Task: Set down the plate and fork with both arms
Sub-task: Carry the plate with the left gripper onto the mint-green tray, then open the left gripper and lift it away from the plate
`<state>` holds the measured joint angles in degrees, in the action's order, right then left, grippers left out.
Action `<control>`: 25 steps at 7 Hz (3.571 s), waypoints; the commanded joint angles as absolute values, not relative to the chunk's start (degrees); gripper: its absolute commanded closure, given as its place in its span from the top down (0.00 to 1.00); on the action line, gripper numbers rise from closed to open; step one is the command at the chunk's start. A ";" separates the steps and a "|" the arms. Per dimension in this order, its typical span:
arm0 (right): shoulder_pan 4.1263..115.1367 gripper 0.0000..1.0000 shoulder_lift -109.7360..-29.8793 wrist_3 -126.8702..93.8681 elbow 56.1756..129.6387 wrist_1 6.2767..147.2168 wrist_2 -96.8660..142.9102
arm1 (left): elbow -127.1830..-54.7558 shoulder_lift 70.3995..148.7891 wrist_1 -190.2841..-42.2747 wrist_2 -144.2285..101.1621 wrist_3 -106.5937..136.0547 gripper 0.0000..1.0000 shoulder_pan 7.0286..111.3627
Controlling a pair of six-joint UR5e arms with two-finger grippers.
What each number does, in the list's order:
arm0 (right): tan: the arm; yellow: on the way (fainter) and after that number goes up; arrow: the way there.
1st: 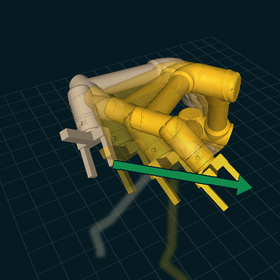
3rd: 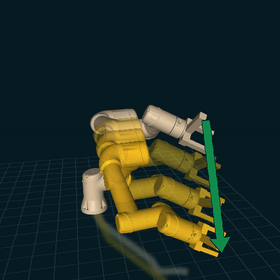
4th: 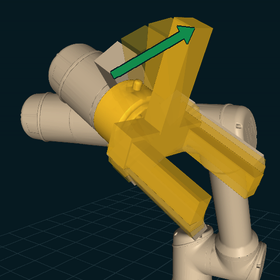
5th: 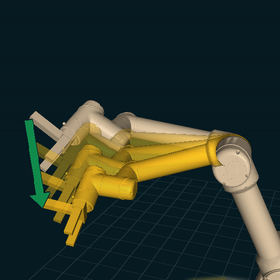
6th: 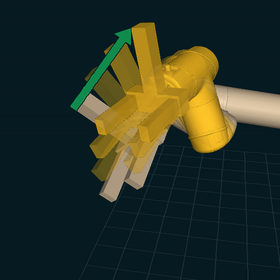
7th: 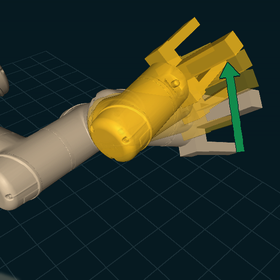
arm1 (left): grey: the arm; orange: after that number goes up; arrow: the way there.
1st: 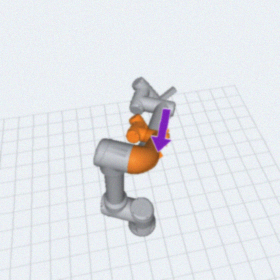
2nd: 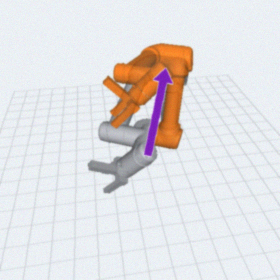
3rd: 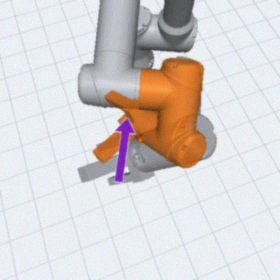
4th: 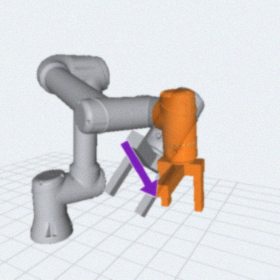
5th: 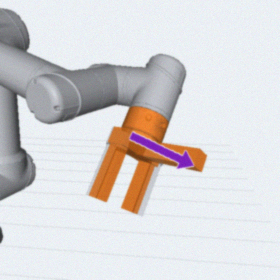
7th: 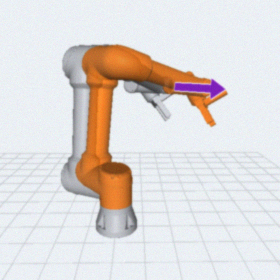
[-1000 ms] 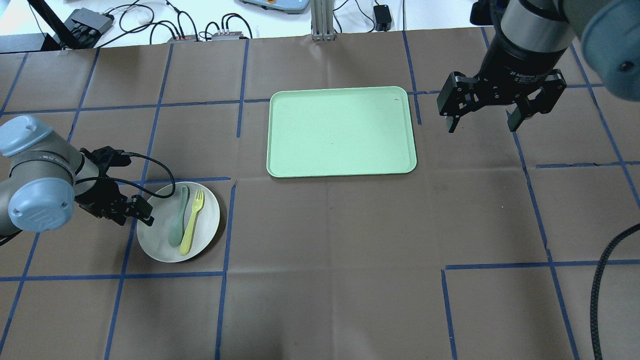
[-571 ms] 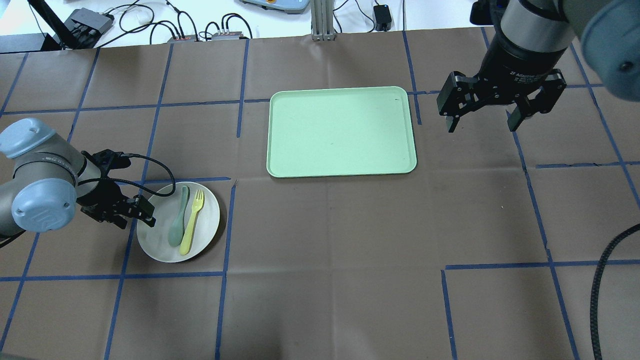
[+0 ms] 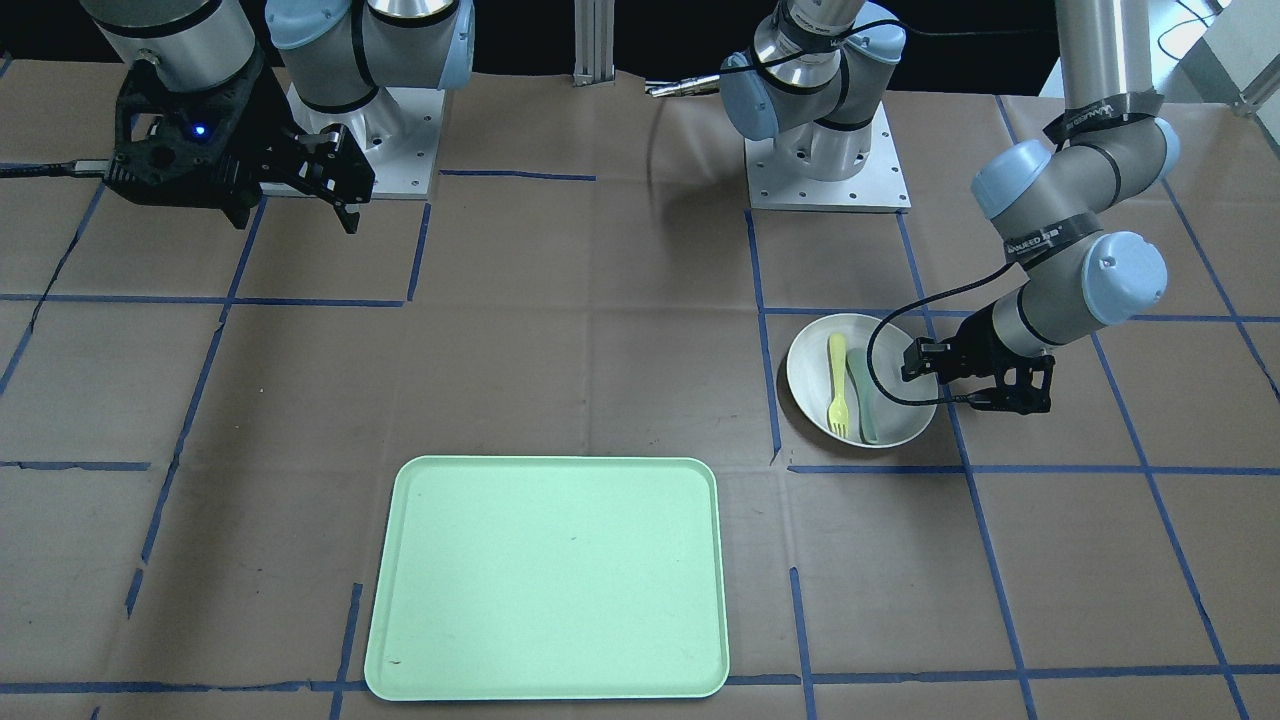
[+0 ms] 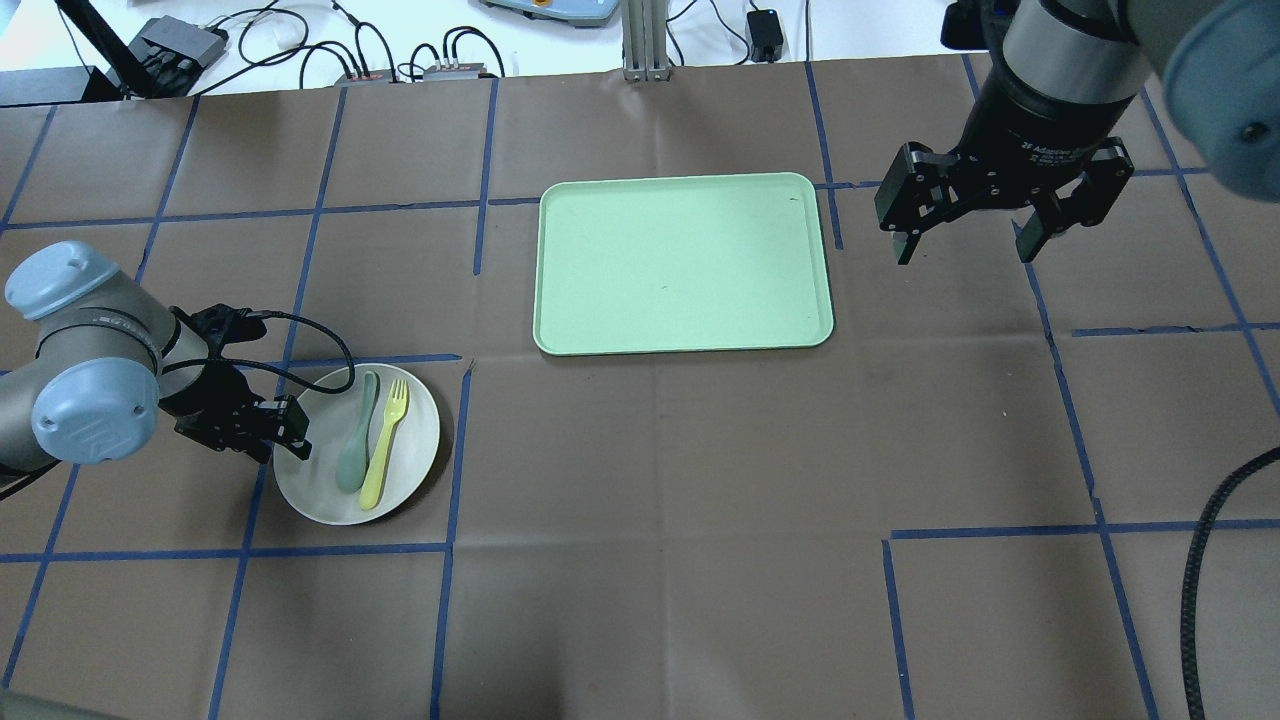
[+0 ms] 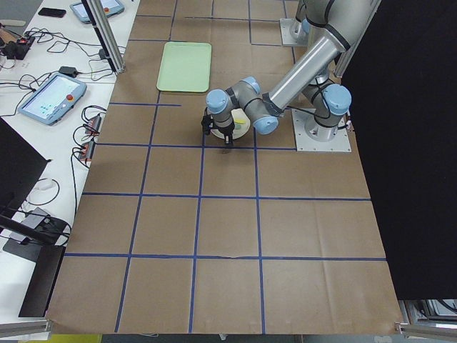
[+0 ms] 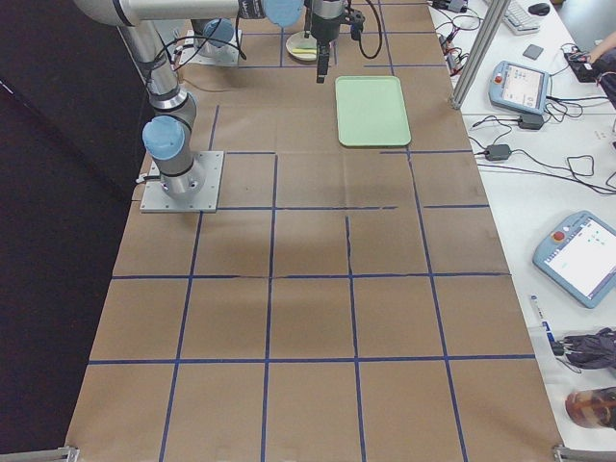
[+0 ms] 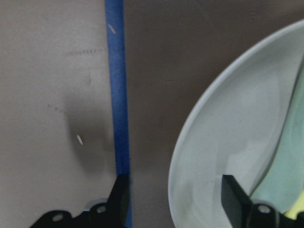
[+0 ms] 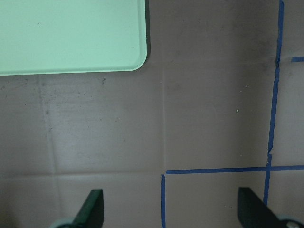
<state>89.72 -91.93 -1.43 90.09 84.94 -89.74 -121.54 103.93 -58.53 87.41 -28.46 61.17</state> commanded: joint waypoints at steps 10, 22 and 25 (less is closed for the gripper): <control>89.56 1.00 -91.93 -1.41 90.09 84.82 -89.74 | -108.68 102.26 -59.50 71.72 -7.77 0.00 82.66; 89.74 1.00 -91.85 -1.23 90.09 85.25 -89.74 | -80.16 130.35 -59.59 69.43 4.66 0.99 95.53; 89.91 1.00 -91.93 -1.76 90.09 85.34 -89.65 | -79.63 123.96 -66.76 70.04 6.24 0.99 95.89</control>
<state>89.83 -91.87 -1.56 90.11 85.37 -89.68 -79.95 127.19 -63.09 69.68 6.04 95.80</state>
